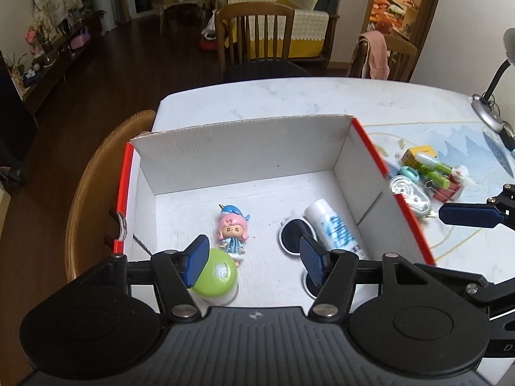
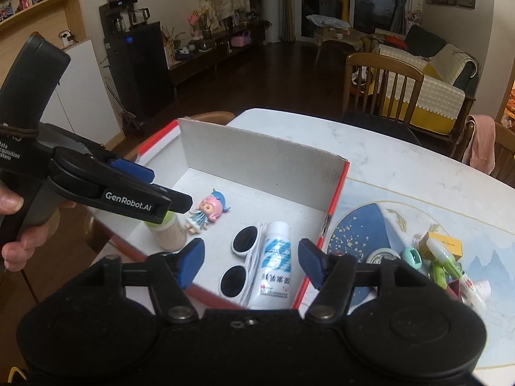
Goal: Organize rigid objects
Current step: 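Open both tools to release the tube and doll inside the box, then withdraw both tools from the box toward the remaining items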
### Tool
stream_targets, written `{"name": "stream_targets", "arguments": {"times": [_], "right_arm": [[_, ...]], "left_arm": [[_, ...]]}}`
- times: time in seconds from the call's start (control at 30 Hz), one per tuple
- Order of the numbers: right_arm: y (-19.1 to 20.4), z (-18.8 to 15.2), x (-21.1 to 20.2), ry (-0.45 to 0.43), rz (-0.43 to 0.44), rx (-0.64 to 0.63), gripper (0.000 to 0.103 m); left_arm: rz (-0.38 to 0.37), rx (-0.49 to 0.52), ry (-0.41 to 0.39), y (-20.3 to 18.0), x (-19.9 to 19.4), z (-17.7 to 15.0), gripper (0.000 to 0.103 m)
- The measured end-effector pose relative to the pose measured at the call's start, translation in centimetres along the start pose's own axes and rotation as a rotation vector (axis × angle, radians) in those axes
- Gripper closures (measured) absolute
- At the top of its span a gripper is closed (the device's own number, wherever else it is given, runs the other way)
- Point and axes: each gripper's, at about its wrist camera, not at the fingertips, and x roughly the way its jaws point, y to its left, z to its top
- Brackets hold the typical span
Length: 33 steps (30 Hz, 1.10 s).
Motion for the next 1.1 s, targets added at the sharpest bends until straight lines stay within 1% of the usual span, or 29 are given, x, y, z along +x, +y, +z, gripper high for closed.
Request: {"name": "stream_targets", "arguments": {"times": [0.07, 0.17, 0.27, 0.33, 0.37, 0.47, 0.6, 0.73, 0.8, 0.83, 0.93, 1.0, 1.1], "right_arm": [[-0.1, -0.2, -0.7, -0.008, 0.006, 0.008, 0.033], [-0.5, -0.7, -1.8, -0.021, 0.014, 0.026, 0.028], [-1.1, -1.2, -2.7, -0.034, 0.025, 0.047, 0.021], [-1.6, -1.6, -3.2, -0.04, 0.036, 0.06, 0.02], [-1.8, -1.8, -3.5, -0.044, 0.04, 0.067, 0.018], [-2.5, -2.3, -4.3, -0.061, 0.063, 0.082, 0.013], [-3.4, -3.1, -5.4, -0.087, 0.085, 0.104, 0.005], [-4.7, -3.8, -6.4, -0.102, 0.105, 0.128, 0.002], [-5.4, -4.1, -6.7, -0.109, 0.11, 0.136, 0.001], [-5.7, -4.2, -6.9, -0.112, 0.11, 0.14, 0.001], [-6.9, -4.6, -7.3, -0.119, 0.105, 0.154, 0.001], [-7.8, -5.0, -7.6, -0.121, 0.097, 0.165, 0.001], [-9.2, -5.5, -8.1, -0.124, 0.082, 0.177, 0.001]], "left_arm": [[-0.002, -0.001, -0.012, -0.4, -0.7, -0.3, 0.041], [-0.001, 0.0, -0.029, -1.1, -1.7, -0.7, 0.035], [-0.003, 0.001, -0.043, -2.0, -2.6, -1.0, 0.034], [-0.008, -0.002, -0.042, -2.5, -3.0, -1.2, 0.03], [-0.009, -0.002, -0.042, -2.9, -3.2, -1.3, 0.026], [-0.019, -0.004, -0.048, -3.7, -3.5, -1.6, 0.026], [-0.015, -0.006, -0.05, -5.0, -3.8, -2.1, 0.026], [-0.021, -0.014, -0.051, -6.1, -3.9, -2.3, 0.026], [-0.022, -0.015, -0.047, -6.7, -3.8, -2.3, 0.02], [-0.022, -0.016, -0.051, -7.0, -3.8, -2.4, 0.02], [-0.033, -0.02, -0.056, -8.0, -3.8, -2.3, 0.019], [-0.033, -0.021, -0.061, -8.7, -3.7, -2.2, 0.015], [-0.042, -0.022, -0.075, -9.7, -3.6, -2.0, 0.015]]}}
